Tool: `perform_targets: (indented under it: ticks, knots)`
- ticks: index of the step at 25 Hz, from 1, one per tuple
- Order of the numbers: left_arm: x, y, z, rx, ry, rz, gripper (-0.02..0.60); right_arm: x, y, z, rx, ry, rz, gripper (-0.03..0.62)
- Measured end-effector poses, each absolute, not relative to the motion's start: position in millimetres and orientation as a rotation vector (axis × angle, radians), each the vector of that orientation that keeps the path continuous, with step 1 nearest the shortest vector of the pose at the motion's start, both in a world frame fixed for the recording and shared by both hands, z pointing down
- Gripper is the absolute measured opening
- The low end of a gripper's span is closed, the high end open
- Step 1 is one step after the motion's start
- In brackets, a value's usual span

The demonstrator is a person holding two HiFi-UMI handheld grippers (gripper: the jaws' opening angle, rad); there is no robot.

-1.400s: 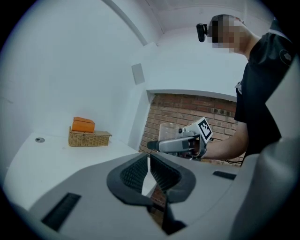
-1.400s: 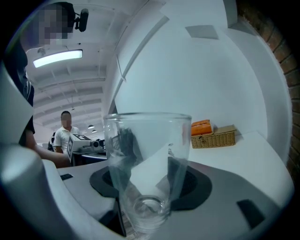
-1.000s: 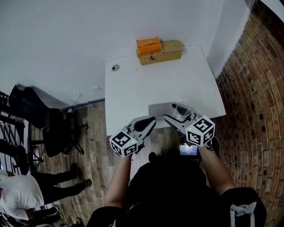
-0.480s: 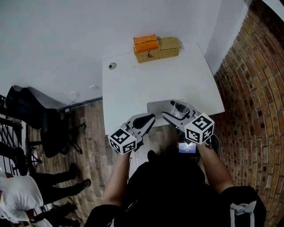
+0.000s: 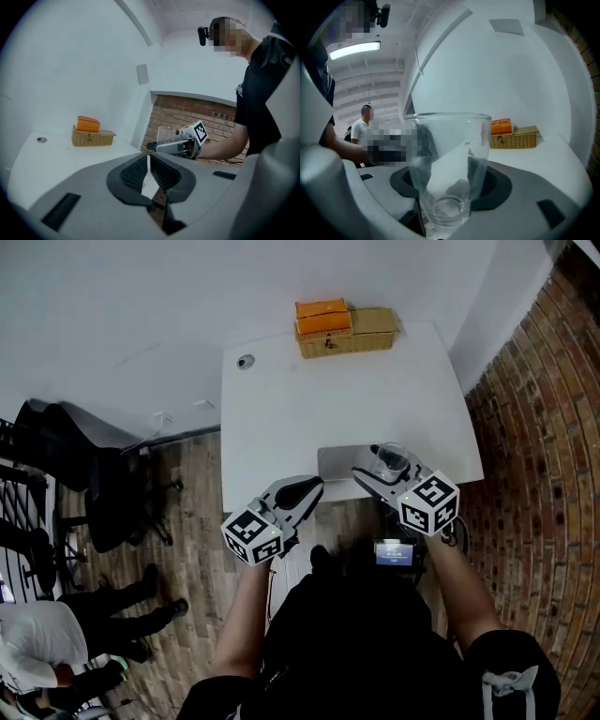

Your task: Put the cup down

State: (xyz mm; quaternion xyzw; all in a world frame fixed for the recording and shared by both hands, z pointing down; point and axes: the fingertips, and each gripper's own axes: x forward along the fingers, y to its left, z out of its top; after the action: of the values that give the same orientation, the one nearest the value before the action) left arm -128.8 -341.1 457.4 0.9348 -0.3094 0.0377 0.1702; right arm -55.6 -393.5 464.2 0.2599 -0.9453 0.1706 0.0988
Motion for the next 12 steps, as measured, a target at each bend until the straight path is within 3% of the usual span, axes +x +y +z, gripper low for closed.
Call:
perform_targets:
  ticks: [12]
  knots:
    - [-157,-339,472,2.509,-1.006,0.065,0.013,-97,-448,513,0.7,-2.765,0.456,0.273]
